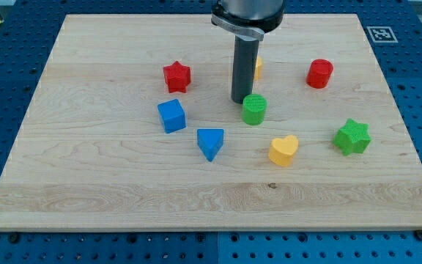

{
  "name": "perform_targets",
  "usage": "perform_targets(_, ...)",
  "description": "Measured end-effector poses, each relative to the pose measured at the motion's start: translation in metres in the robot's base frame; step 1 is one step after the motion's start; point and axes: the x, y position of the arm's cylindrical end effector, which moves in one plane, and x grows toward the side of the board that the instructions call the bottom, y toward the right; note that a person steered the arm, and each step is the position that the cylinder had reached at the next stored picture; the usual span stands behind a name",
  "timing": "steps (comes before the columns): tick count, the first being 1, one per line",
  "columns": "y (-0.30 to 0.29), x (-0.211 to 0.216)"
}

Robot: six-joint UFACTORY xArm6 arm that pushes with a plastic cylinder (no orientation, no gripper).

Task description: Slide the red circle down a bit

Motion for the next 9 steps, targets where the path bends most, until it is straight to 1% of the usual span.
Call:
perform_targets(1, 0.002, -0.007)
perform_targets(2, 0.029, -0.013)
perform_targets(5, 0.183, -0.011)
perform_targets(6, 0.208, -0.038)
perform_targets(7, 0.207, -0.080)
perform_targets(8, 0.187, -0.088)
perform_targets(9, 0.168, -0.083)
